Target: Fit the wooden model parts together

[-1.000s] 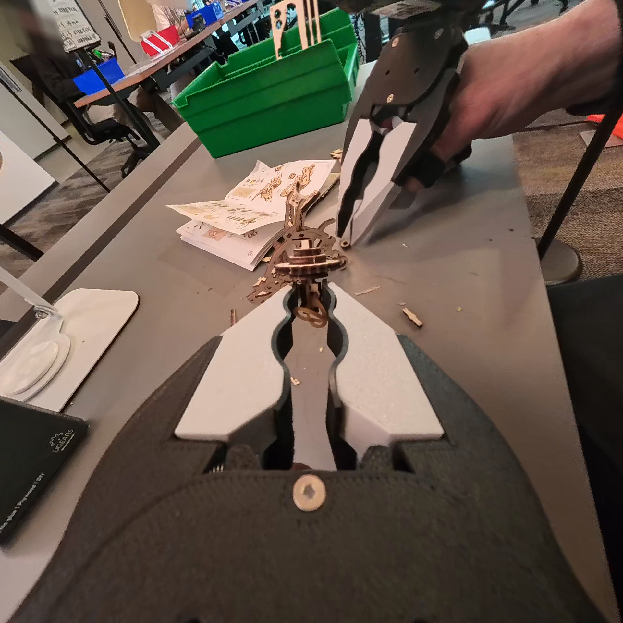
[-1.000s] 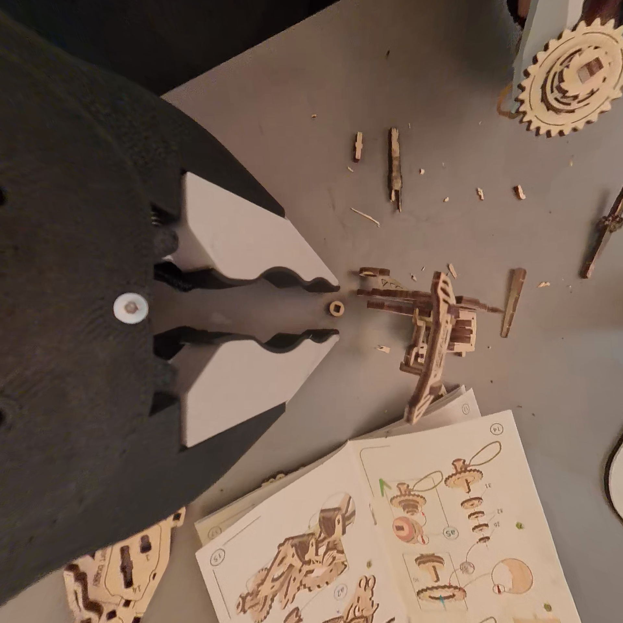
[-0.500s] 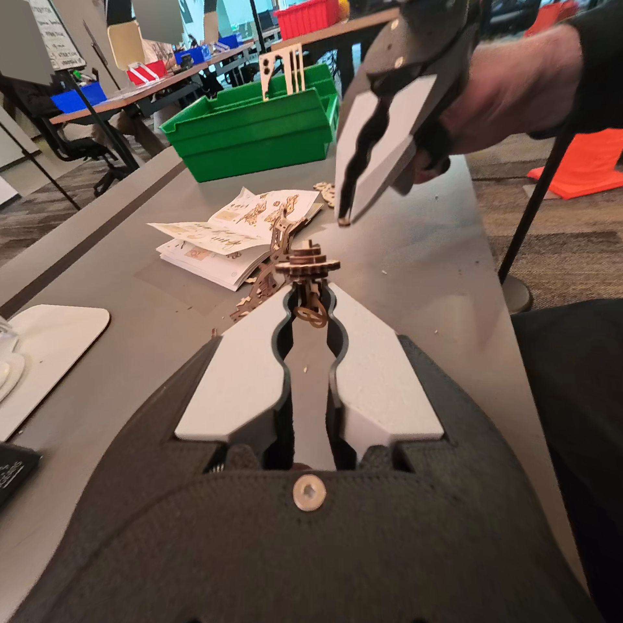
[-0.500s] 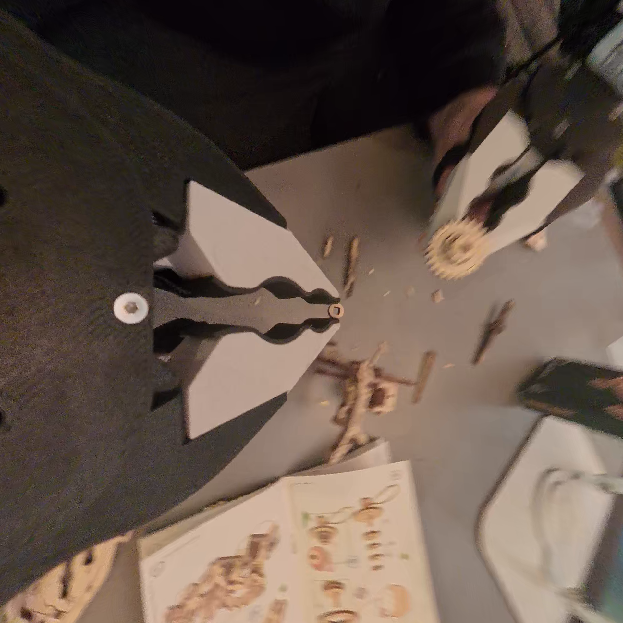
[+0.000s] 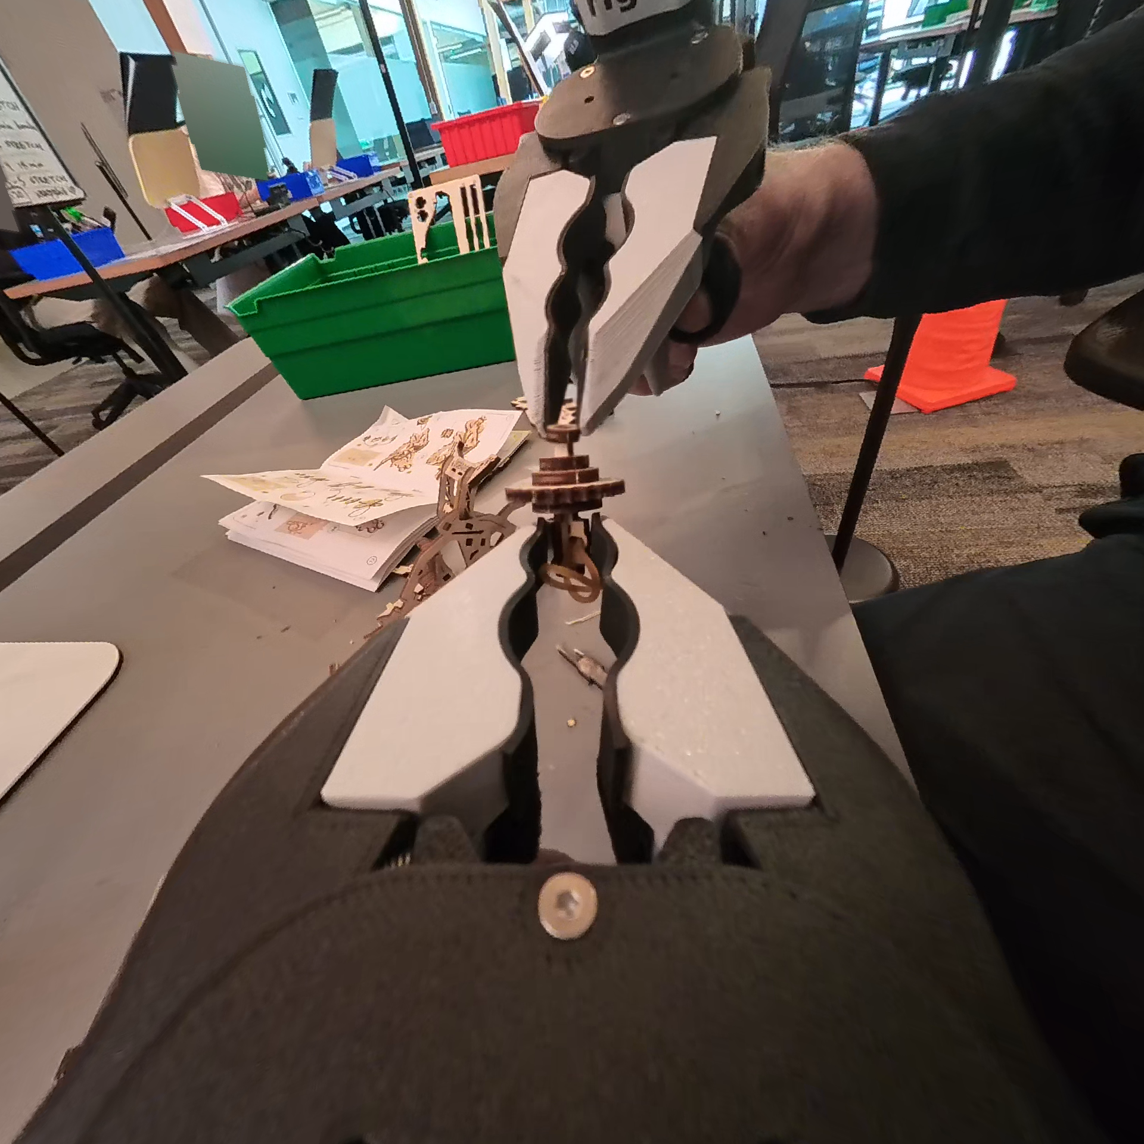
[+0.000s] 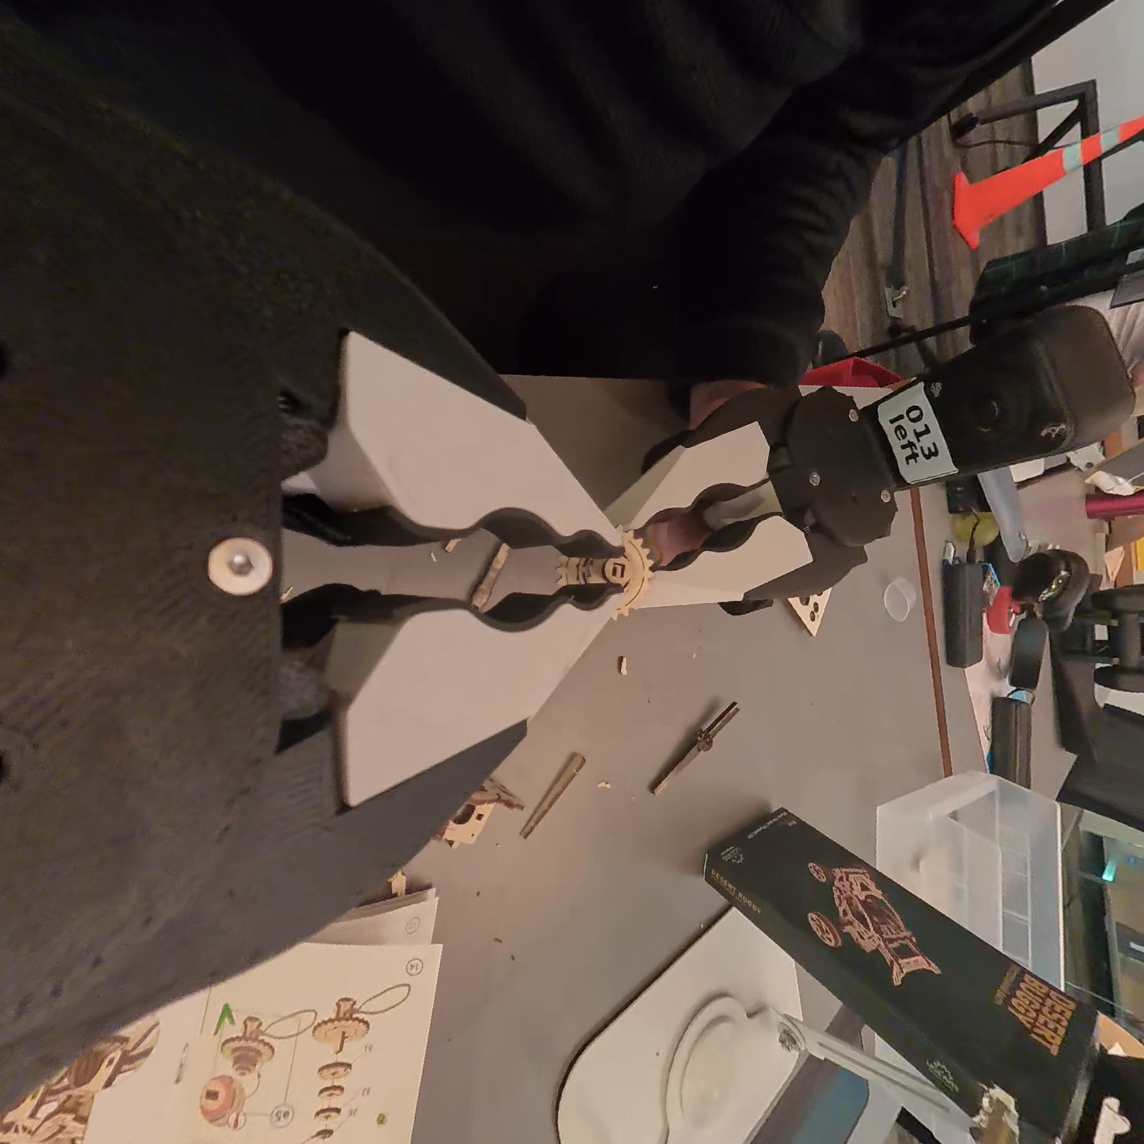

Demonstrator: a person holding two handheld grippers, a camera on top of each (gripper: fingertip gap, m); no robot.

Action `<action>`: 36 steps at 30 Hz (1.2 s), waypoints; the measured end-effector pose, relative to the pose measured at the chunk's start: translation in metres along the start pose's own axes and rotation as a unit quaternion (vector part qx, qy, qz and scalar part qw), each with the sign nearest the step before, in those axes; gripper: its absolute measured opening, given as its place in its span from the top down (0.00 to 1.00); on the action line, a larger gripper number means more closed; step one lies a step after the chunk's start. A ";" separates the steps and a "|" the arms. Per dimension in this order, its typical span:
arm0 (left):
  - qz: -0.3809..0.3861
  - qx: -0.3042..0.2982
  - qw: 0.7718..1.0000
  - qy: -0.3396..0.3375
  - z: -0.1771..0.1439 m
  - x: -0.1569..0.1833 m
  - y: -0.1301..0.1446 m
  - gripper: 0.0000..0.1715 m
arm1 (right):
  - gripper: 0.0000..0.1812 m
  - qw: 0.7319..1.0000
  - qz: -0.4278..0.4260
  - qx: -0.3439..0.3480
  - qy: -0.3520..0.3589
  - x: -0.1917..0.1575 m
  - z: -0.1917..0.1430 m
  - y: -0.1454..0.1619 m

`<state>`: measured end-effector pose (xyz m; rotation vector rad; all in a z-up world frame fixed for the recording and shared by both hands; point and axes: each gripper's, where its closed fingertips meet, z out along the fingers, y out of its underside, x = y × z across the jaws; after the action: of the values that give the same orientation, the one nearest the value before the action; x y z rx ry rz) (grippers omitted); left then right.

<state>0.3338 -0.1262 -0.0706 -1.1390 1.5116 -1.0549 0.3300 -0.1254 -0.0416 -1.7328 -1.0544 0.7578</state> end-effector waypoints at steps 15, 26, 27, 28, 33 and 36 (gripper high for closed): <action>-0.016 0.036 0.999 0.025 -0.005 0.004 -0.009 0.94 | 0.97 0.999 0.014 0.019 -0.049 -0.005 -0.002 -0.008; -0.009 0.032 0.999 0.032 -0.004 0.008 -0.008 0.94 | 0.97 0.995 0.046 0.032 -0.078 -0.010 -0.001 -0.007; -0.006 0.031 0.999 0.030 -0.004 0.008 -0.009 0.94 | 0.97 0.995 0.050 0.031 -0.080 -0.010 -0.001 -0.007; -0.002 0.025 0.999 0.027 -0.003 0.007 -0.007 0.94 | 0.97 0.995 0.048 0.028 -0.078 -0.010 -0.001 -0.006; 0.030 -0.018 0.999 0.013 0.001 0.008 0.006 0.94 | 0.97 0.997 0.036 -0.025 -0.067 -0.008 0.001 0.009; 0.045 -0.043 0.998 0.008 0.003 0.009 0.014 0.94 | 0.97 0.996 0.029 -0.051 -0.063 -0.008 0.003 0.018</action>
<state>0.3335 -0.1326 -0.0868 -1.1140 1.6187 -0.9478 0.3299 -0.1350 -0.0593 -1.8278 -1.1488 0.8731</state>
